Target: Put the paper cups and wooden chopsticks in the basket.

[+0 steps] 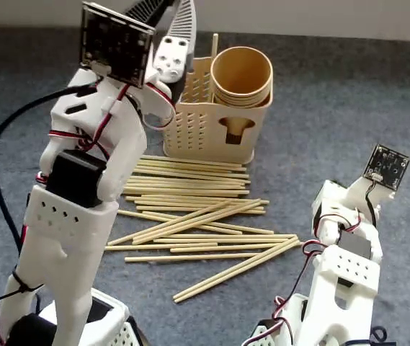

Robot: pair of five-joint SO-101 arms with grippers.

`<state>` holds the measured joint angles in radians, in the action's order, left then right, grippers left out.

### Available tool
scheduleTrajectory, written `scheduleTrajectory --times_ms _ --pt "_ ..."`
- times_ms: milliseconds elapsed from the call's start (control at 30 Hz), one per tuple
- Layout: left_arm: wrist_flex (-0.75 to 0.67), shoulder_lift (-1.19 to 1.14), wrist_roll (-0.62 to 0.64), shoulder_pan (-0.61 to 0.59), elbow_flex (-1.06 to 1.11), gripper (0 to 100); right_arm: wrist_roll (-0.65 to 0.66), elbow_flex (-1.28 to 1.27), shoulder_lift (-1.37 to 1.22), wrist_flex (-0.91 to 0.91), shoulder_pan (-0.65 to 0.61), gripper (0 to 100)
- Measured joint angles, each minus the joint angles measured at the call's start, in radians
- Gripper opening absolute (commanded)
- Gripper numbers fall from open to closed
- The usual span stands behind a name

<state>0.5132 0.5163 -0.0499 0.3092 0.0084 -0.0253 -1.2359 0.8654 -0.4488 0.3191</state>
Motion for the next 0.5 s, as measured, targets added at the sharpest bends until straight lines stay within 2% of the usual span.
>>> scheduleTrajectory --times_ms 267,500 --pt "-0.242 -0.138 0.147 -0.117 0.094 1 0.0 0.0 0.0 0.0 0.0 1.3" --pt "-0.279 -0.235 0.209 -0.164 0.175 1 0.0 0.0 0.0 0.0 0.0 1.3"
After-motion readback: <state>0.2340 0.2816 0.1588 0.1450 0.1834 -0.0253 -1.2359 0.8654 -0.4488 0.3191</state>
